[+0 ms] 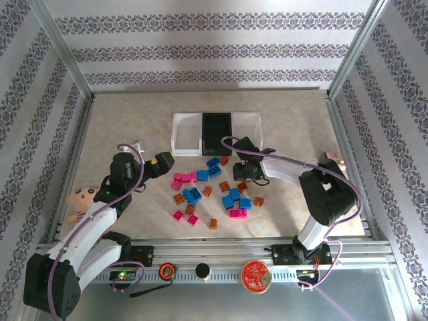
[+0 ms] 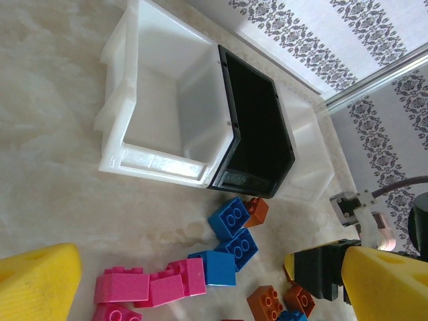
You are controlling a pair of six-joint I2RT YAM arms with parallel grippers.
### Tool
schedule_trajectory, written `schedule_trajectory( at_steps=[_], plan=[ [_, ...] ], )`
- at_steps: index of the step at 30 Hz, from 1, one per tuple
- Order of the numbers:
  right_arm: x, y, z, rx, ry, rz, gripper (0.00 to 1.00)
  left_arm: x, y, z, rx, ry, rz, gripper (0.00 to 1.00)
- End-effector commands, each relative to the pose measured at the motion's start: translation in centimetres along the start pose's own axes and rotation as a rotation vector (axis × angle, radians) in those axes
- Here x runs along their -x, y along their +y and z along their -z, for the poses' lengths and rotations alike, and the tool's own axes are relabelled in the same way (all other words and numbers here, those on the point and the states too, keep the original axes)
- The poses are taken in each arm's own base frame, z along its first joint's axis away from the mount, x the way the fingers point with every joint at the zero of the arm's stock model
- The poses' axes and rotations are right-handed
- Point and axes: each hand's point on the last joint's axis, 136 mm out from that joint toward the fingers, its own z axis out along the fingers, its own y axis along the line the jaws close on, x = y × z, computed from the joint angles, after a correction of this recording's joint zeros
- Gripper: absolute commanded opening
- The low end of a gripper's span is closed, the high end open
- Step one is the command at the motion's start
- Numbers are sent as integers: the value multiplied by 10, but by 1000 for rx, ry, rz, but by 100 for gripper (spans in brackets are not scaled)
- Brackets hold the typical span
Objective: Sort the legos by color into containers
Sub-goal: Pick up the lego from the center of the table, then place the lego in the container.
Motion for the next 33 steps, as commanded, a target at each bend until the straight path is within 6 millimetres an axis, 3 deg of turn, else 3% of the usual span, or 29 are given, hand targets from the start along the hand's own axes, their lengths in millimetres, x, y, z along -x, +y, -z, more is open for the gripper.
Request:
schedule_trajectory(
  at_steps=[1, 6, 11, 15, 17, 20, 23, 29, 33],
  plan=[
    [-1, -2, -7, -5, 15, 2, 52, -3, -4, 2, -9, 8, -7, 100],
    [-3, 0, -10, 18, 13, -7, 41, -4, -2, 3, -5, 6, -12, 100],
    [13, 4, 14, 54, -68, 0, 30, -2, -1, 6, 4, -10, -16, 100],
    [38, 8, 51, 106, -172, -8, 26, -1, 1, 7, 14, -19, -5, 100],
    [59, 8, 73, 130, -245, -19, 26, -2, 2, 7, 10, -23, 0, 100],
    [90, 6, 90, 133, -317, -37, 26, -4, 3, 6, 7, -22, 9, 100],
    [123, 2, 88, 93, -357, -45, 26, -8, 5, 5, 17, -4, 17, 100],
    [179, -9, 61, 38, -382, -81, 26, -14, 11, 10, 58, 29, 24, 100],
    [199, -11, 46, 18, -370, -84, 29, -19, 19, 15, 97, 40, 31, 100]
  ],
)
